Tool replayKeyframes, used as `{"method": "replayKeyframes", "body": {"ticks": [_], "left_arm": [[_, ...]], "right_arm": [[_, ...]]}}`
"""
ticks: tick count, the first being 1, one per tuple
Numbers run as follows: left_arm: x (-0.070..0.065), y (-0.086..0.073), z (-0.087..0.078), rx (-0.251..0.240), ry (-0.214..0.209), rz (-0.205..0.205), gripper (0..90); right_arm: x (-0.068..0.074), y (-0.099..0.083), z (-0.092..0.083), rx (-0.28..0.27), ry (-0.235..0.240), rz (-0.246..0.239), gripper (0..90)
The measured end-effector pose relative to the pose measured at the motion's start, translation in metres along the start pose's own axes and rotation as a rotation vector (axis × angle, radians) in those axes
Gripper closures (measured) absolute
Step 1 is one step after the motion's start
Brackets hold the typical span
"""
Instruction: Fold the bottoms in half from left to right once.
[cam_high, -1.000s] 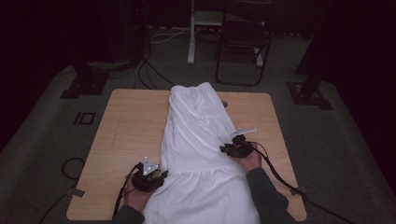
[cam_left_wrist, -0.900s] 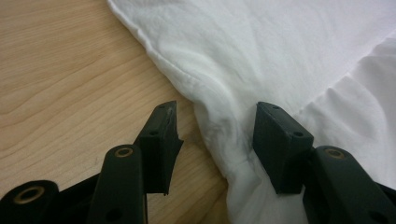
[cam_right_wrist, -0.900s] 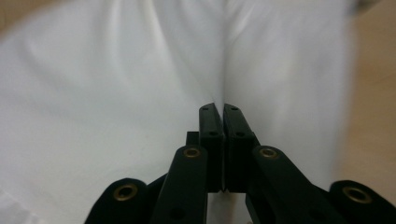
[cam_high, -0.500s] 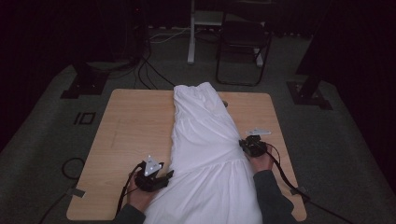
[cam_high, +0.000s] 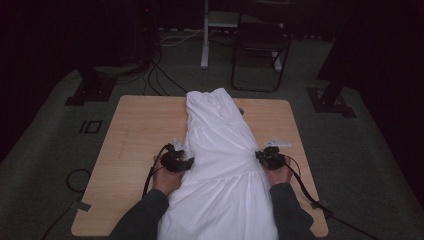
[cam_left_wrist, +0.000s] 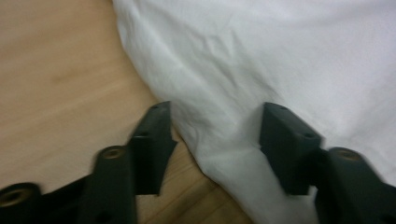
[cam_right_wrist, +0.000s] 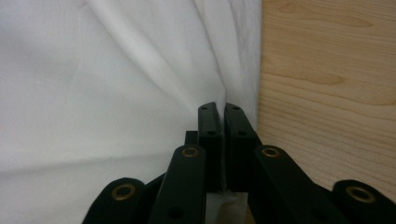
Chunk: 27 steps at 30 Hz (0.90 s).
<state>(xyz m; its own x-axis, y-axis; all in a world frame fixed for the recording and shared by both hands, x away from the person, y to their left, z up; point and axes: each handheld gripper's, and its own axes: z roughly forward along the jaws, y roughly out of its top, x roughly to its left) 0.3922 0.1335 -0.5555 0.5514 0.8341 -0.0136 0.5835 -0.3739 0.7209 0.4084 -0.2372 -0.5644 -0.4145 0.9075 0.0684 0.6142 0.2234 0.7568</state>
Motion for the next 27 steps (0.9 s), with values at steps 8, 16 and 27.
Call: {"method": "replayKeyframes", "body": {"ticks": [8,16,27], "left_arm": [[-0.007,-0.028,-0.027,-0.012,-0.012,0.029,81.7],[-0.024,-0.073,-0.068,-0.017,-0.057,0.000,81.5],[-0.031,-0.074,-0.066,-0.033,-0.068,0.023,78.9]], "right_arm": [[0.011,-0.017,-0.015,-0.004,0.027,-0.028,86.9],[0.037,-0.060,-0.059,0.008,0.108,-0.047,86.9],[0.030,-0.042,-0.087,-0.053,0.125,0.009,48.2]]}}
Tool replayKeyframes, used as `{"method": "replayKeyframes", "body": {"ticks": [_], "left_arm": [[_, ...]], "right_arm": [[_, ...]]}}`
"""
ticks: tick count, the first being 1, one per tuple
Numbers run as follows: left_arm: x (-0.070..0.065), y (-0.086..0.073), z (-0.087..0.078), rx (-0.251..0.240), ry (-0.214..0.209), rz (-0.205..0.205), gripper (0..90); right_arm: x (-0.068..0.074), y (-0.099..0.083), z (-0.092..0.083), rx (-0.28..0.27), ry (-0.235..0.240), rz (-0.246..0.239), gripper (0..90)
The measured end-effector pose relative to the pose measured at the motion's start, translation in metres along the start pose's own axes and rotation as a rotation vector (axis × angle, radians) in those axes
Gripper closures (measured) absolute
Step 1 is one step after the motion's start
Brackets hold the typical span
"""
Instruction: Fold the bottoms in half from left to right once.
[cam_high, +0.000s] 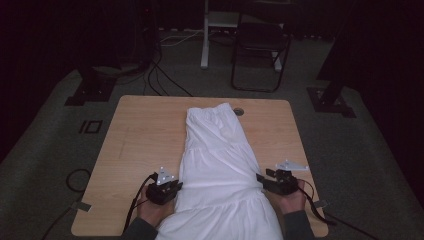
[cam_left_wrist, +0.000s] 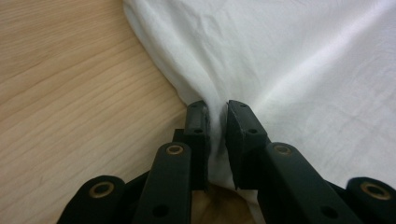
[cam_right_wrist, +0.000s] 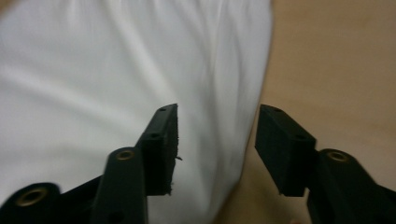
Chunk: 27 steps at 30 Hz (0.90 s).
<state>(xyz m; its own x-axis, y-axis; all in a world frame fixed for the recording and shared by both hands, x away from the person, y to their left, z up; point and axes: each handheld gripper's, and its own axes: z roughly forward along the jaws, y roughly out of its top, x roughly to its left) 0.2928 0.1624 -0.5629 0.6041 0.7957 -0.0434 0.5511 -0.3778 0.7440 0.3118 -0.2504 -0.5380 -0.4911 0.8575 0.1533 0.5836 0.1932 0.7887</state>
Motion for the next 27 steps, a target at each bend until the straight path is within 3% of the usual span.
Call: {"method": "replayKeyframes", "body": {"ticks": [1,2,3,4,5,6,10,11,12,13,14,17,18,19,20,21,22,23,24,25,26,27], "left_arm": [[0.000,0.000,0.000,0.000,0.000,0.000,78.8],[-0.001,0.001,0.002,-0.005,-0.001,0.005,78.6],[-0.001,0.001,0.002,-0.005,-0.001,0.005,78.6],[-0.002,0.001,0.002,-0.008,0.000,0.004,78.6],[-0.002,0.001,0.002,-0.008,0.000,0.008,78.5],[-0.001,0.000,0.002,-0.011,-0.002,0.008,78.5],[0.000,0.000,0.002,-0.011,-0.007,0.005,78.2],[0.000,0.000,0.002,-0.011,-0.007,0.005,78.1],[0.000,0.000,0.002,-0.016,-0.007,0.008,78.1],[0.000,0.000,0.002,-0.016,-0.007,0.008,78.0],[0.000,0.000,0.002,-0.016,-0.007,0.006,78.0],[0.000,0.000,0.002,-0.016,-0.003,0.011,77.0],[0.000,-0.001,0.002,-0.016,0.003,0.009,74.9],[0.000,-0.001,0.002,-0.016,0.003,0.009,71.5],[0.000,-0.001,0.002,-0.018,0.005,0.003,71.5],[0.000,-0.001,0.002,-0.018,0.004,0.001,65.7],[0.000,-0.001,0.002,-0.017,0.007,-0.001,60.9],[0.000,-0.001,0.002,-0.017,0.007,-0.001,59.8],[-0.001,-0.001,0.002,-0.015,0.007,0.001,59.0],[-0.001,-0.001,0.002,-0.015,0.007,0.001,58.7],[-0.002,0.000,0.002,-0.014,-0.001,0.004,58.2],[-0.002,0.000,0.002,-0.014,-0.001,0.004,58.0]], "right_arm": [[0.000,0.000,0.000,0.000,0.000,0.000,48.2],[-0.002,0.018,0.003,-0.030,0.014,-0.026,56.6],[-0.002,0.018,0.003,-0.030,0.014,-0.026,56.6],[-0.002,0.027,0.008,-0.027,0.030,-0.048,62.7],[-0.001,0.036,0.014,-0.023,0.035,-0.071,68.7],[0.001,0.052,0.032,-0.007,0.055,-0.107,71.5],[0.003,0.070,0.069,0.025,0.075,-0.103,63.6],[0.003,0.070,0.069,0.025,0.075,-0.103,63.6],[0.002,0.076,0.087,0.037,0.091,-0.084,57.4],[0.002,0.076,0.087,0.037,0.091,-0.084,57.4],[0.001,0.079,0.102,0.051,0.117,-0.058,50.2],[0.000,0.079,0.114,0.072,0.156,-0.031,47.1],[0.001,0.077,0.123,0.113,0.166,-0.039,63.2],[0.001,0.077,0.123,0.113,0.166,-0.039,63.2],[0.001,0.076,0.124,0.124,0.167,-0.052,72.5],[0.003,0.075,0.122,0.121,0.134,-0.096,84.8],[0.005,0.080,0.106,0.047,0.024,-0.148,88.9],[0.005,0.080,0.106,0.047,0.024,-0.148,88.9],[0.001,0.091,0.084,-0.052,-0.071,-0.134,89.1],[0.001,0.091,0.084,-0.052,-0.071,-0.134,89.1],[-0.008,0.099,0.069,-0.089,-0.147,-0.124,89.0],[-0.008,0.099,0.069,-0.089,-0.147,-0.124,89.0]]}}
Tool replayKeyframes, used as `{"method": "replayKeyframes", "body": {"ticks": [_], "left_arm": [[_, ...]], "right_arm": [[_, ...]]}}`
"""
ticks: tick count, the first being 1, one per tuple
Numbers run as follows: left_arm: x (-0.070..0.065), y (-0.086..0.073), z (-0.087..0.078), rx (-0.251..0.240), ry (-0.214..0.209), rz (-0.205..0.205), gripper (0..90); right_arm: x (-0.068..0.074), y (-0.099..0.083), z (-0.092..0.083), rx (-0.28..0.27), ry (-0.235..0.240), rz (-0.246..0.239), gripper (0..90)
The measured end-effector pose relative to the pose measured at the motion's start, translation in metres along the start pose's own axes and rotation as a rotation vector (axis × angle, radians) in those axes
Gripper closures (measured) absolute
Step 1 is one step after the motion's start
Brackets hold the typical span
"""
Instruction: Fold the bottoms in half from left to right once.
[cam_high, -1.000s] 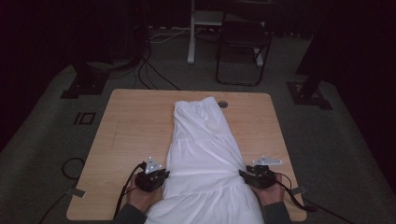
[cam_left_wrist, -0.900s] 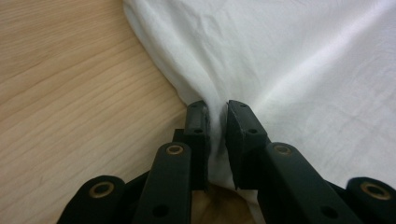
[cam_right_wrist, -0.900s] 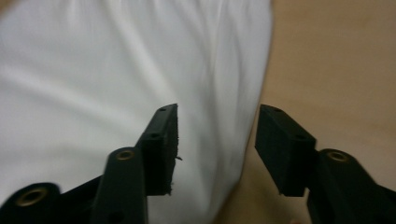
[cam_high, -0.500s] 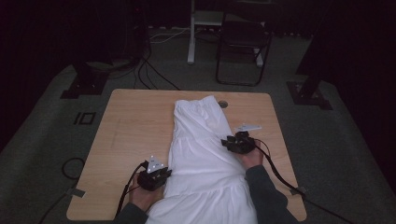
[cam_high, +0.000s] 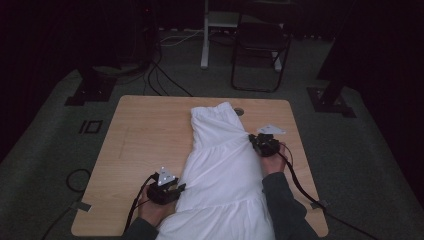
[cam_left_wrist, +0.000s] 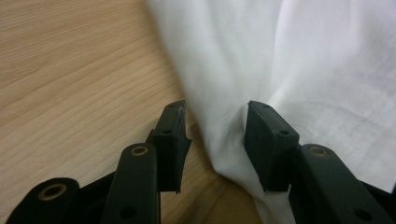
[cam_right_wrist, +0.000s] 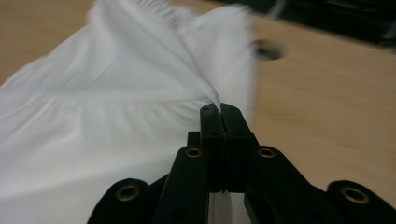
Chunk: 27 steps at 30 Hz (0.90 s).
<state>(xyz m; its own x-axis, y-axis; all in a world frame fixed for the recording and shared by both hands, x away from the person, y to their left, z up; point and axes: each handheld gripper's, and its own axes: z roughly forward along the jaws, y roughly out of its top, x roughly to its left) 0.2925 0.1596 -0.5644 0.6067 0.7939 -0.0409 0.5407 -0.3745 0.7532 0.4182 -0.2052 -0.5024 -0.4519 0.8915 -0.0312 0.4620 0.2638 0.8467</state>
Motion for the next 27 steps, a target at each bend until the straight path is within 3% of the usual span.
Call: {"method": "replayKeyframes", "body": {"ticks": [1,2,3,4,5,8,10,11,12,13,14,15,16,17,18,19,20,21,22,23,26,27], "left_arm": [[-0.003,0.001,0.001,0.001,-0.006,0.012,58.0],[-0.003,0.001,0.001,0.001,-0.006,0.012,57.7],[-0.005,0.002,0.002,0.006,-0.013,0.024,56.7],[-0.005,0.002,0.002,0.006,-0.013,0.024,56.0],[-0.004,0.003,0.002,0.012,-0.024,0.019,54.4],[-0.001,0.006,0.001,0.003,-0.027,0.018,51.8],[0.008,0.038,0.001,-0.053,0.007,0.034,48.6],[0.008,0.038,0.001,-0.053,0.007,0.034,47.9],[0.015,0.062,0.009,-0.077,0.023,0.034,46.1],[0.015,0.062,0.009,-0.077,0.023,0.034,45.3],[0.021,0.083,0.024,-0.082,0.033,0.014,45.3],[0.021,0.083,0.024,-0.082,0.033,0.014,45.3],[0.024,0.097,0.043,-0.057,0.060,0.029,46.1],[0.024,0.097,0.043,-0.057,0.060,0.029,48.3],[0.026,0.100,0.068,0.002,0.089,0.031,50.0],[0.026,0.100,0.068,0.002,0.089,0.031,52.8],[0.028,0.095,0.088,0.070,0.107,0.032,57.0],[0.028,0.095,0.088,0.070,0.107,0.032,62.5],[0.030,0.090,0.088,0.033,0.063,0.001,69.8],[0.030,0.090,0.088,0.033,0.063,0.001,72.3],[0.019,0.078,0.073,0.042,0.092,0.083,78.2],[0.019,0.078,0.073,0.042,0.092,0.083,78.2]], "right_arm": [[-0.009,-0.002,0.004,0.046,-0.011,0.016,88.5],[-0.009,-0.002,0.004,0.046,-0.011,0.016,88.5],[-0.013,-0.013,0.017,0.101,-0.017,0.028,87.9],[-0.013,-0.013,0.017,0.101,-0.017,0.028,87.9],[-0.014,-0.026,0.030,0.138,-0.003,0.057,87.0],[-0.014,-0.031,0.034,0.148,0.010,0.070,86.6],[-0.014,-0.042,0.042,0.163,0.030,0.090,84.1],[-0.014,-0.042,0.042,0.163,0.030,0.090,84.1],[-0.014,-0.043,0.041,0.171,0.033,0.083,83.0],[-0.014,-0.043,0.041,0.172,0.035,0.081,82.8],[-0.015,-0.042,0.041,0.173,0.039,0.083,82.3],[-0.015,-0.042,0.041,0.173,0.039,0.083,82.3],[-0.018,-0.042,0.042,0.173,0.066,0.113,80.5],[-0.018,-0.042,0.042,0.173,0.066,0.113,80.5],[-0.022,-0.044,0.042,0.166,0.087,0.141,80.7],[-0.022,-0.044,0.042,0.166,0.087,0.141,80.7],[-0.023,-0.046,0.042,0.154,0.093,0.153,80.9],[-0.023,-0.046,0.042,0.154,0.093,0.153,80.9],[-0.022,-0.047,0.041,0.148,0.087,0.145,81.0],[-0.022,-0.047,0.041,0.148,0.087,0.145,81.0],[-0.015,-0.050,0.034,0.161,0.095,0.126,81.2],[-0.015,-0.050,0.034,0.161,0.095,0.126,81.2]]}}
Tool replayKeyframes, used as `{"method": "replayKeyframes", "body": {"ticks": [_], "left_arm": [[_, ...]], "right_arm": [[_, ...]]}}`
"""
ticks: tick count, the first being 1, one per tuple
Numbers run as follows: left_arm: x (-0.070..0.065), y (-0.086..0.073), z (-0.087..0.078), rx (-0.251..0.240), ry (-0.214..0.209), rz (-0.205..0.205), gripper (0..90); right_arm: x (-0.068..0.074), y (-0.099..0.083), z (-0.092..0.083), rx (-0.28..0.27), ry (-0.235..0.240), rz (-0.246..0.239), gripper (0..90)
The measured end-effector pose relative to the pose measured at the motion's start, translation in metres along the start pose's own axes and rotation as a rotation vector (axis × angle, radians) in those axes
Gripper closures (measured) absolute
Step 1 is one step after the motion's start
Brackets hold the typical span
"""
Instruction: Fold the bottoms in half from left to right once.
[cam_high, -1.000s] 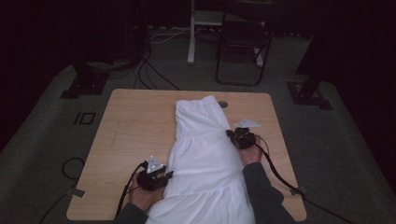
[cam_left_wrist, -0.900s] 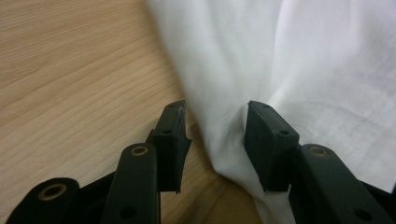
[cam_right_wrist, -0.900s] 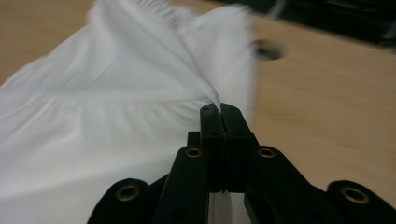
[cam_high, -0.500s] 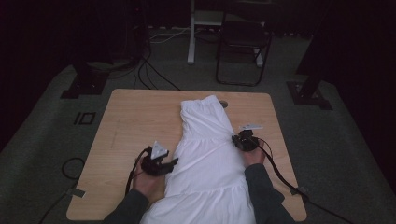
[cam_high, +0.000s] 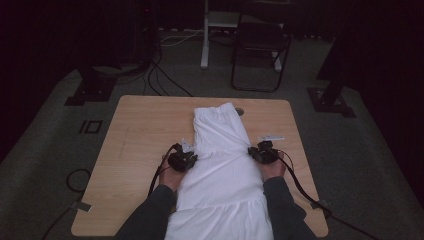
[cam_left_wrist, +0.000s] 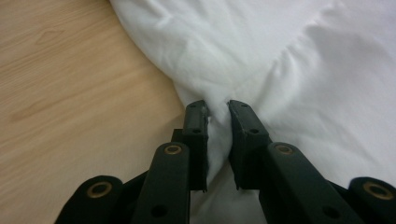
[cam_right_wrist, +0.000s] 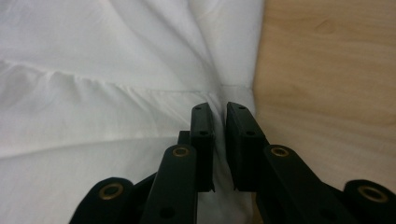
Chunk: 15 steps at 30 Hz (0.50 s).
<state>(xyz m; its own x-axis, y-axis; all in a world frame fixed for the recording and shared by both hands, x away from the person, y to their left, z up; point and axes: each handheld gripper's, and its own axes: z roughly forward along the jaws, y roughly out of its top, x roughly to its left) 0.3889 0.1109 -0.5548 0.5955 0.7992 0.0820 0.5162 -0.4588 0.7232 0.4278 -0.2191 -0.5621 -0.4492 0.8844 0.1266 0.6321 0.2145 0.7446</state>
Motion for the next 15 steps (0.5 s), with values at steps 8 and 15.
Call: {"method": "replayKeyframes", "body": {"ticks": [8,15], "left_arm": [[-0.024,-0.054,-0.047,-0.054,-0.055,-0.034,78.4],[-0.028,-0.066,-0.057,-0.064,-0.094,-0.032,78.1]], "right_arm": [[0.041,-0.038,-0.038,0.055,0.039,-0.117,80.6],[0.051,-0.058,-0.069,0.102,0.148,-0.102,68.0]]}}
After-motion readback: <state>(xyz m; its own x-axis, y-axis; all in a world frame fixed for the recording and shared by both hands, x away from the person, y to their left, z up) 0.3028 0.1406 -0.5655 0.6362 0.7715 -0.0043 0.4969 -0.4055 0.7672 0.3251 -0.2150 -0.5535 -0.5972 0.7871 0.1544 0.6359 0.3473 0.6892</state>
